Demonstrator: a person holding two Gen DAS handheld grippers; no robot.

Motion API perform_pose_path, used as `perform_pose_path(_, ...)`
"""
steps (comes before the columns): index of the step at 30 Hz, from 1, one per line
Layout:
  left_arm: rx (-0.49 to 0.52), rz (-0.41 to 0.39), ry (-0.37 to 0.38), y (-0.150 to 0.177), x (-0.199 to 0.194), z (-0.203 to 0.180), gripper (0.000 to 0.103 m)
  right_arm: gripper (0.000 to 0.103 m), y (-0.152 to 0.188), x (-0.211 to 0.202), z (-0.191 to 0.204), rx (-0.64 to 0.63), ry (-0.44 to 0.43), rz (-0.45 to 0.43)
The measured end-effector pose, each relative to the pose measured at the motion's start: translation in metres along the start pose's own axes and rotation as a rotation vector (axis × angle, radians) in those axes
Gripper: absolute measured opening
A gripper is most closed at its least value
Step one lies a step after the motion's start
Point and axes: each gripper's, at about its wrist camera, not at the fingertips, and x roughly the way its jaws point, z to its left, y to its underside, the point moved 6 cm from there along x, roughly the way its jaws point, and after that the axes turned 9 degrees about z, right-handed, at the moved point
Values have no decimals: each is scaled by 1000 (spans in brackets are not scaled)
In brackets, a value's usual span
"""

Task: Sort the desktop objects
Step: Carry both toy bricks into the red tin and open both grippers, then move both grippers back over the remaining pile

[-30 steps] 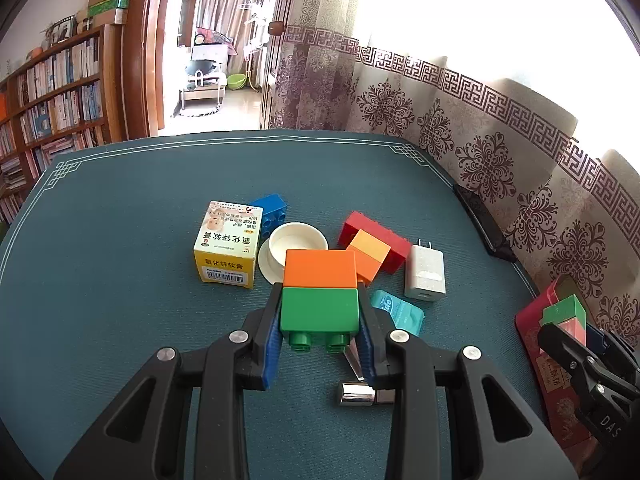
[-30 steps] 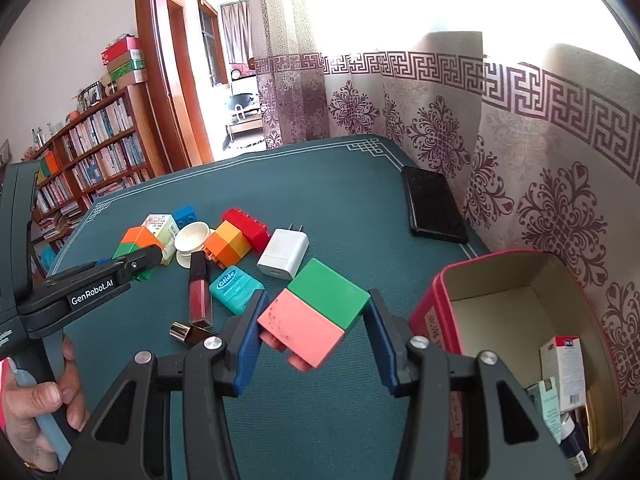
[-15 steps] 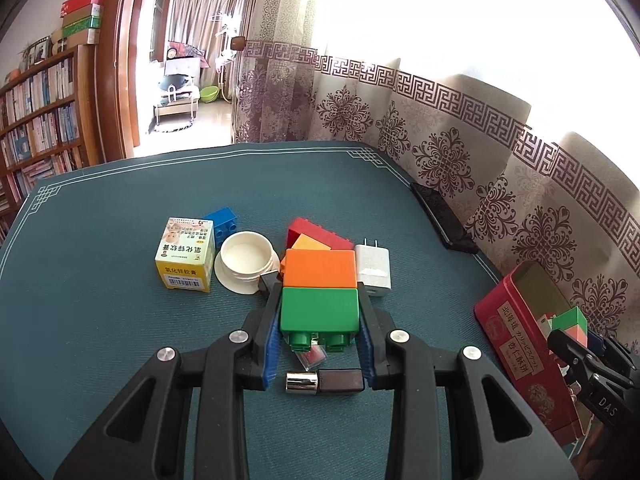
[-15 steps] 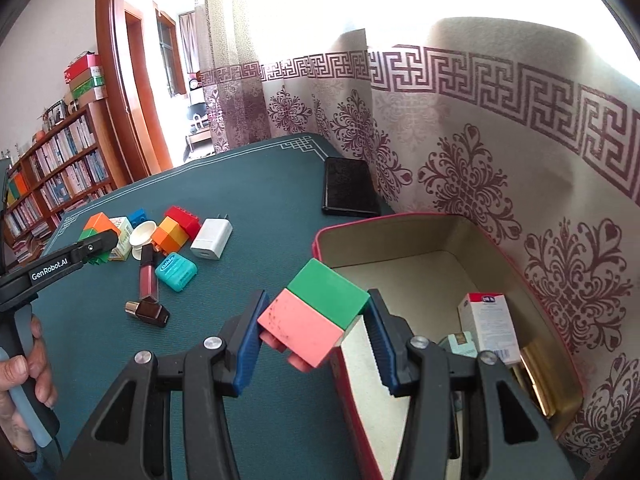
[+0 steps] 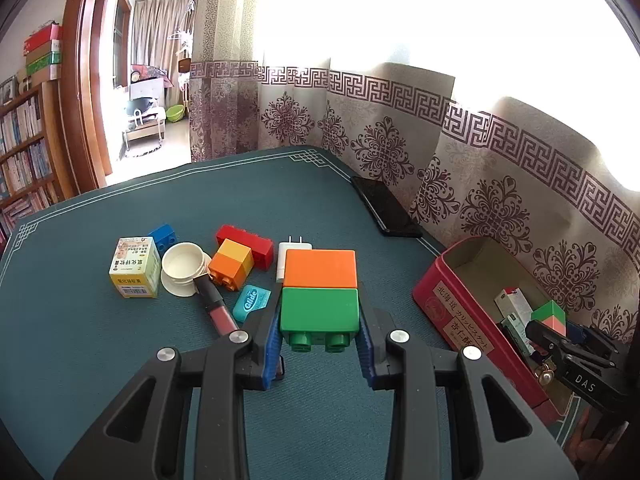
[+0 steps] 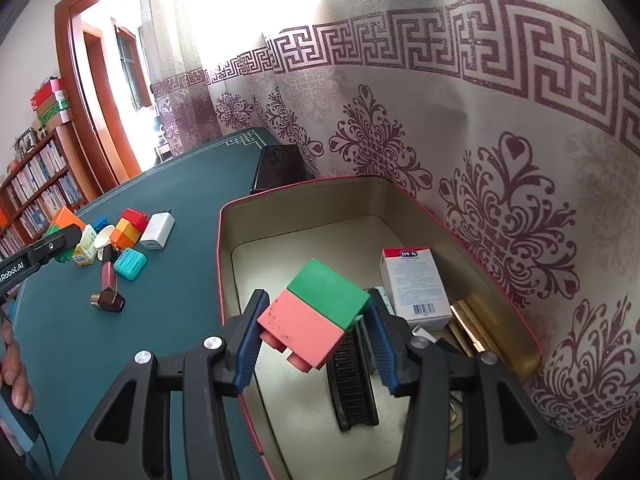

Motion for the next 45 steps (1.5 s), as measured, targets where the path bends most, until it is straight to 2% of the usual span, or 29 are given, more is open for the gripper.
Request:
perform_pose_path(9, 32, 32, 25, 6, 8, -44, 34, 53, 7, 3, -14, 27, -26, -1)
perform_pose_path(24, 149, 44, 74, 0, 21, -122, 34, 53, 16, 8, -41, 40, -29, 17)
perform_pose_path(33, 180, 78, 121, 4, 34, -151, 34, 53, 17, 5, -52, 44, -11, 13)
perform_pose_path(34, 181, 80, 130, 3, 35, -153, 34, 57, 18, 6, -53, 46, -8, 16)
perform_pose_path(35, 186, 91, 143, 4, 37, -157, 35, 73, 18, 7, -55, 51, -5, 22)
perform_pose_path(36, 191, 109, 158, 4, 40, -160, 39, 82, 19, 8, -57, 57, -6, 27)
perform_pose_path(37, 191, 123, 168, 5, 42, -162, 55, 86, 19, 8, -59, 63, -8, 23)
perform_pose_path(38, 187, 125, 173, 6, 42, -163, 69, 86, 19, 8, -60, 67, -5, 23)
perform_pose_path(39, 183, 112, 176, 6, 41, -163, 72, 86, 19, 7, -61, 67, -3, 22)
perform_pose_path(41, 176, 89, 175, 5, 37, -161, 73, 86, 19, 6, -61, 68, -1, 17)
perform_pose_path(45, 143, 99, 164, 3, 38, -150, 73, 86, 18, 4, -60, 73, 0, 9)
